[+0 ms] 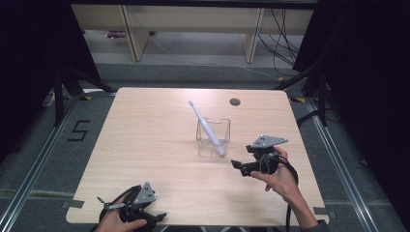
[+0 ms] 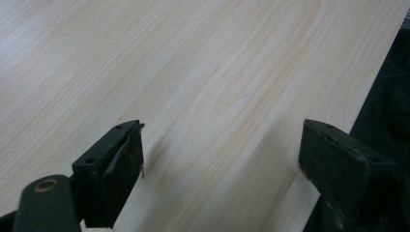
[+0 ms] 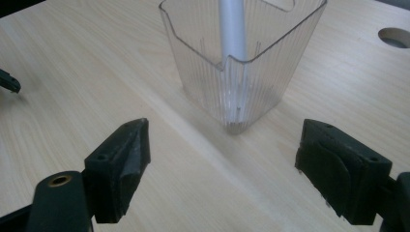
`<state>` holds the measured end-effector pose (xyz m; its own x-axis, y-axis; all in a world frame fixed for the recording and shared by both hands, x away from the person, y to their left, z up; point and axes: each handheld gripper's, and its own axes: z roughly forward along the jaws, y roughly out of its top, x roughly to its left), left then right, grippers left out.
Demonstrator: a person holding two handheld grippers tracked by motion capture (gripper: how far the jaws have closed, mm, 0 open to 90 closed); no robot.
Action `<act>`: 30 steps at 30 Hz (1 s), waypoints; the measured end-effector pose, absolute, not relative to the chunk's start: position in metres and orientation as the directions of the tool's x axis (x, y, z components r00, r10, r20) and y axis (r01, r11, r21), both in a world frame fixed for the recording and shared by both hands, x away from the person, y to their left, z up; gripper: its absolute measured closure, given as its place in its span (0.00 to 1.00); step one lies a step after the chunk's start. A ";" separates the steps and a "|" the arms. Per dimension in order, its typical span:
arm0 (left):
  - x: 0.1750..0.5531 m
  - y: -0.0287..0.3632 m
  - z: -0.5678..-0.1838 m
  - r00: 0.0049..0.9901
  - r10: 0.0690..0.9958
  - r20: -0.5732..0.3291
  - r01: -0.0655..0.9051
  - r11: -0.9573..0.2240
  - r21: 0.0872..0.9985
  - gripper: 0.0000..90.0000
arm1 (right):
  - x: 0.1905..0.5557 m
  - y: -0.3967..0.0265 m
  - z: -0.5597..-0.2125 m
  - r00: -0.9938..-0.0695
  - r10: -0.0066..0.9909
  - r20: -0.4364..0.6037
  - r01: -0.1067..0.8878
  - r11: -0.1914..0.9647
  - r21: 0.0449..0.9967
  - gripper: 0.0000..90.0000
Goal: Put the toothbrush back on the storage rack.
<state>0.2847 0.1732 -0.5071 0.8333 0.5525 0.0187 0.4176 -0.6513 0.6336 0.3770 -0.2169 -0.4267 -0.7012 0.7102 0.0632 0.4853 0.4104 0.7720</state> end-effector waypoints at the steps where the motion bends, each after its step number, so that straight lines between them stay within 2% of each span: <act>1: 0.284 0.173 -0.507 0.831 0.556 0.023 0.416 -0.649 0.638 0.17 | 0.377 -0.217 -0.428 -0.704 0.709 0.048 0.476 0.420 0.772 0.22; 12: 0.285 0.174 -0.506 0.834 0.551 0.021 0.416 -0.653 0.633 0.17 | 0.369 -0.217 -0.437 -0.708 0.702 0.080 0.497 0.413 0.763 0.22; 14: 0.285 0.174 -0.506 0.834 0.552 0.021 0.417 -0.653 0.632 0.17 | 0.369 -0.218 -0.439 -0.718 0.694 0.056 0.475 0.430 0.767 0.22; 15: 0.285 0.174 -0.506 0.834 0.552 0.020 0.417 -0.653 0.632 0.17 | 0.366 -0.218 -0.439 -0.706 0.704 0.075 0.504 0.425 0.752 0.23; 16: 0.285 0.174 -0.506 0.835 0.550 0.020 0.416 -0.654 0.632 0.17 | 0.366 -0.218 -0.442 -0.721 0.689 0.066 0.482 0.431 0.763 0.23; 30: 0.284 0.173 -0.507 0.825 0.564 0.013 0.429 -0.642 0.635 0.17 | 0.354 -0.222 -0.453 -0.719 0.691 0.076 0.505 0.444 0.740 0.23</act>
